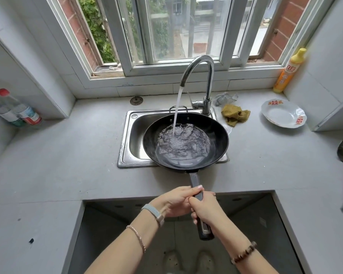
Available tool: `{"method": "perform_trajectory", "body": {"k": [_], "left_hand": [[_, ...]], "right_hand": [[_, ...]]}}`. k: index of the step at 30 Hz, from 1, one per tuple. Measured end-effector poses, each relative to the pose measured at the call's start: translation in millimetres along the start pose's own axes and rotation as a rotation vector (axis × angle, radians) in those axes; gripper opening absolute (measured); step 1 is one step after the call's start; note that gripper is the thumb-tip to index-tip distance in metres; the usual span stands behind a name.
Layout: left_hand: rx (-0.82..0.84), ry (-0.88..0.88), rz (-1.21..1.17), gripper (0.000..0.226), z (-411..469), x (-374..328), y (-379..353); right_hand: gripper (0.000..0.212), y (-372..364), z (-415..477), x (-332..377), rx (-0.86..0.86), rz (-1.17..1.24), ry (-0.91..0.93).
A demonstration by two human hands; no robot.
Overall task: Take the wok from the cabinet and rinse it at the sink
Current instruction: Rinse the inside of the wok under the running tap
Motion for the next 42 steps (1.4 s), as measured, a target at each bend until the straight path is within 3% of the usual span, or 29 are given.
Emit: {"method": "perform_trajectory", "body": {"k": [9, 18, 24, 31, 36, 42], "left_hand": [[-0.017, -0.033, 0.002, 0.039, -6.9, 1.8, 10.4], [-0.034, -0.028, 0.023, 0.040, 3.9, 4.7, 5.7], [-0.047, -0.012, 0.026, 0.070, 13.9, 6.5, 7.8], [-0.033, -0.036, -0.007, 0.051, 8.2, 2.2, 9.6], [-0.026, -0.041, -0.004, 0.044, -0.4, 3.1, 12.4], [-0.011, -0.064, -0.006, 0.042, -0.3, -2.6, 12.1]], "right_hand": [[0.028, -4.6, -3.2, -2.1, -0.057, -0.131, 0.018], [0.010, 4.3, -3.2, -6.0, -0.033, -0.047, 0.010], [0.010, 10.4, -2.3, -5.9, -0.037, 0.057, -0.025], [0.010, 4.2, -0.6, -2.4, -0.041, 0.019, -0.011], [0.026, -2.1, -2.1, -3.3, -0.058, -0.065, -0.001], [0.019, 1.1, -3.4, 6.9, -0.051, -0.131, 0.039]]}}
Point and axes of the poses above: each hand's wrist, its own z-axis towards the middle knuckle, its own y-axis out of the back of the hand, x = y × z, the point moved 9 cm from there along z, towards the middle knuckle, and after that the axes turned 6 degrees about z, right-handed, at the moved point
